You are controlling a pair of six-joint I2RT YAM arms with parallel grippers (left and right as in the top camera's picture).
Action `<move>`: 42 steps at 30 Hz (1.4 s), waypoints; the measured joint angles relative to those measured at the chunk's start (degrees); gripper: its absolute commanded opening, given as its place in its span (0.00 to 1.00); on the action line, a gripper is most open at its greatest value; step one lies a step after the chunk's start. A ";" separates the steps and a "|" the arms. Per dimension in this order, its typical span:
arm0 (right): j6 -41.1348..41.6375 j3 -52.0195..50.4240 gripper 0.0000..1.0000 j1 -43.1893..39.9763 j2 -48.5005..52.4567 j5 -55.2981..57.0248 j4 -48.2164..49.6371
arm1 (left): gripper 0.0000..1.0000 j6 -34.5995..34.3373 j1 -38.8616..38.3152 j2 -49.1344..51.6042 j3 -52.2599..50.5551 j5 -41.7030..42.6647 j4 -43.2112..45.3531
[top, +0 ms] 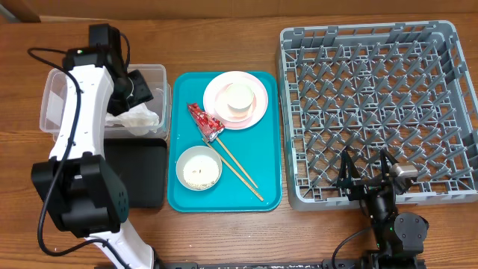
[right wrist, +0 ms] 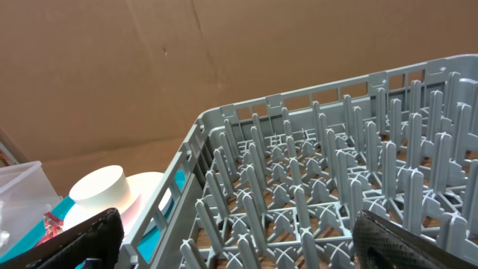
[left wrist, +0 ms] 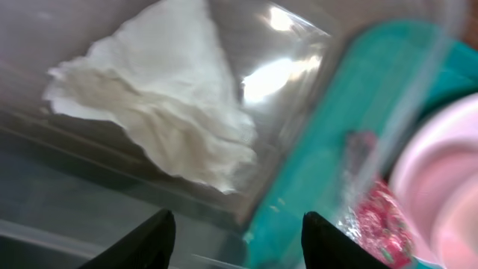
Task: Sort waste into correct bins and load items into the dishwasher
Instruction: 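Carry the tissue with the left gripper into the clear plastic bin and release, then reach the left gripper to the red wrapper and grasp it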
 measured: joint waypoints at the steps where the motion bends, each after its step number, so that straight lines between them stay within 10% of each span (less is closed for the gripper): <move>1: 0.00 0.00 1.00 0.00 0.00 0.02 0.00 | 0.62 0.81 -0.11 -0.48 0.85 1.81 -0.92; 2: 0.02 0.00 1.00 0.00 0.00 0.02 0.00 | 0.66 1.49 -0.26 -1.33 1.20 3.56 -1.49; 3: 0.02 0.00 1.00 0.00 0.00 0.02 -0.02 | 1.00 2.23 -0.52 -2.32 1.42 5.11 -2.10; 7: 0.04 0.00 1.00 0.00 0.00 0.02 -0.04 | 1.00 4.90 -2.89 -6.73 1.95 12.07 -5.14; 10: 0.02 0.00 1.00 0.00 0.00 0.02 -0.04 | 0.67 6.58 -5.07 -7.67 2.34 15.58 -7.98; 12: 0.04 0.00 1.00 0.00 0.00 0.02 -0.07 | 0.26 7.21 -6.73 -7.65 2.34 16.65 -9.60; 16: 0.02 0.00 1.00 0.00 0.00 0.02 0.00 | 0.04 8.02 -11.69 -7.54 2.34 17.22 -10.19; 23: 0.00 0.00 1.00 -0.02 0.00 0.02 0.00 | 0.08 7.50 -20.81 -6.16 2.34 14.86 -8.44; 29: 0.02 0.00 1.00 0.00 0.00 0.02 0.00 | 0.31 2.84 -26.12 -4.59 2.34 6.93 -8.17; 42: 0.02 0.00 1.00 0.00 0.00 0.02 -0.02 | 0.32 -0.96 -28.63 5.01 2.34 -0.44 -7.58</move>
